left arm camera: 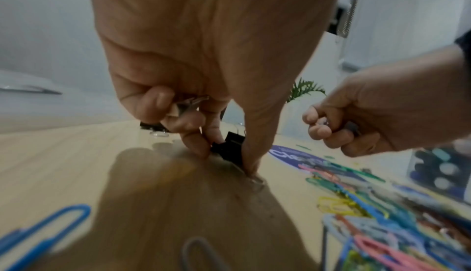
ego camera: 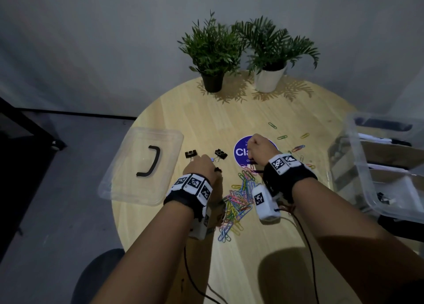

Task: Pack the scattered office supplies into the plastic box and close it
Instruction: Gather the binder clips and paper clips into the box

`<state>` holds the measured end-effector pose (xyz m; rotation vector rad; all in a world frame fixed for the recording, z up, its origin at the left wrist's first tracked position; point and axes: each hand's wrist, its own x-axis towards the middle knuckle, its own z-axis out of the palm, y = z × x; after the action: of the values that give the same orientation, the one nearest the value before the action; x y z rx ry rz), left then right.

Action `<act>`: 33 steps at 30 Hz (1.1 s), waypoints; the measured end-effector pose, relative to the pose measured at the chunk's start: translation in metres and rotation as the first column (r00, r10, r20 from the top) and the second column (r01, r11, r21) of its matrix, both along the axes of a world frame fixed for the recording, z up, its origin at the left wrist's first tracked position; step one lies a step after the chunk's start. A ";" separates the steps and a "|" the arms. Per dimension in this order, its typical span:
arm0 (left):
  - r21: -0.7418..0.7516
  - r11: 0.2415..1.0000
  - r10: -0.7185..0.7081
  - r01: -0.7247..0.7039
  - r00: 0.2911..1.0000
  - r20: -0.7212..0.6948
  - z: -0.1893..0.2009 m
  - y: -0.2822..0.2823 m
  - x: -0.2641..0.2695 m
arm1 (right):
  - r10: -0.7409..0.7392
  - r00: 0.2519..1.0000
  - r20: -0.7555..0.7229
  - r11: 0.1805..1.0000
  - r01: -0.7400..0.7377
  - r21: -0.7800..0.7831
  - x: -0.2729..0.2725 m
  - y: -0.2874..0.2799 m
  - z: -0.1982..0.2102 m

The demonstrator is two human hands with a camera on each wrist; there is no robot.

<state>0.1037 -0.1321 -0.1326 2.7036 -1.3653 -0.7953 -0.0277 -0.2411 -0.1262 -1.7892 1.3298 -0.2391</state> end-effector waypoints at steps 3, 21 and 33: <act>-0.066 0.997 0.031 -0.037 0.995 -0.094 0.000 0.013 0.005 | 0.038 0.999 0.028 0.999 -0.038 0.018 0.009 0.005 0.004; -0.307 0.924 0.256 -0.227 0.965 0.056 0.010 0.009 0.070 | 0.330 0.738 -0.589 0.850 -0.504 -0.155 0.043 0.034 -0.001; -0.052 0.995 0.094 -0.091 0.993 0.066 -0.006 -0.001 0.063 | 0.281 0.764 -0.581 0.864 -0.466 -0.194 0.038 0.034 -0.010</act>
<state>0.1670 -0.1333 -0.1384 2.7576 -1.2429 -0.6598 0.0106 -0.2071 -0.1364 -2.4967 1.3005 0.3170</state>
